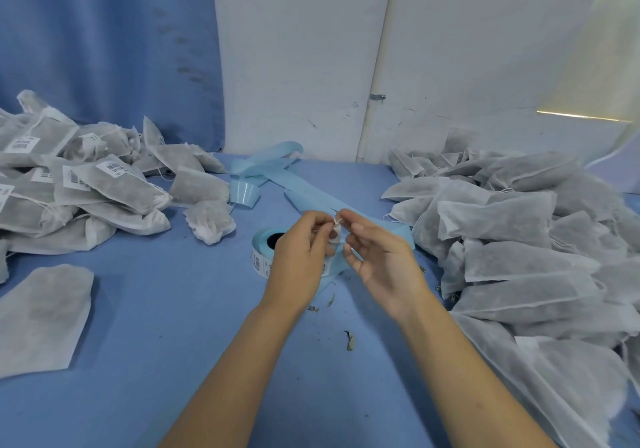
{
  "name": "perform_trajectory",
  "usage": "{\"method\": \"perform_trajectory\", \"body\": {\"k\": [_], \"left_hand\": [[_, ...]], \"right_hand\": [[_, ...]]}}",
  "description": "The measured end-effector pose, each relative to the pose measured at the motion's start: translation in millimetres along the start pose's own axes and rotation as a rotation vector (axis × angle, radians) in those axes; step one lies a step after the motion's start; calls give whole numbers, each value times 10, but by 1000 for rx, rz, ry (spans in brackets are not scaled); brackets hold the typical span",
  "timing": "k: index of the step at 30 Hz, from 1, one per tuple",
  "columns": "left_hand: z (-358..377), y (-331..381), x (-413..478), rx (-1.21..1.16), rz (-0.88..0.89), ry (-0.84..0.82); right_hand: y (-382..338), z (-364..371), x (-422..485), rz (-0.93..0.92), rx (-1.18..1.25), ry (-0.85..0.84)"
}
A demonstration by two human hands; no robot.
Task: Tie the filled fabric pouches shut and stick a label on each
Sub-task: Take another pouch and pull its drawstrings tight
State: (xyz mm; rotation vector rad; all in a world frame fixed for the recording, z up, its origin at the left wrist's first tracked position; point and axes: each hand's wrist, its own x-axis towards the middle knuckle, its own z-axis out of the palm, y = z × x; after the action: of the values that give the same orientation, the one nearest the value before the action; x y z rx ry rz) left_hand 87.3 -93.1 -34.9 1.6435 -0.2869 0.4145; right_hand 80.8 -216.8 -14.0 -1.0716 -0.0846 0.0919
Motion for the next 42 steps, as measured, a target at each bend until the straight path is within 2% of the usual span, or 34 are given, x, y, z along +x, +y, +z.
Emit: {"method": "perform_trajectory", "body": {"k": [9,15,18,24,26,29,35,37,40,42], "left_hand": [[37,-36,-24,-15,-5,-3],[34,-35,-14,53,29,3],[47,-27,-13,110,58,-9],[35,-36,-1,159,88,25],[23,-53,10,234,90,15],[-1,-64,-2,482,83,8],[-37,-48,2,799,126,107],[-36,-45,2,721,127,169],[-25,1,13,315,40,237],[-18,39,21,156,15,303]], "right_hand": [[-43,19,6,-3,225,99],[-46,122,-5,-52,335,56],[-25,102,11,-94,339,53],[-14,29,19,-120,182,37],[-13,26,23,-111,205,49],[-20,20,30,-109,220,55],[-44,31,18,-104,273,48],[-44,45,15,-105,275,51],[-38,60,6,-111,257,61],[-19,77,-3,-114,188,85]]}}
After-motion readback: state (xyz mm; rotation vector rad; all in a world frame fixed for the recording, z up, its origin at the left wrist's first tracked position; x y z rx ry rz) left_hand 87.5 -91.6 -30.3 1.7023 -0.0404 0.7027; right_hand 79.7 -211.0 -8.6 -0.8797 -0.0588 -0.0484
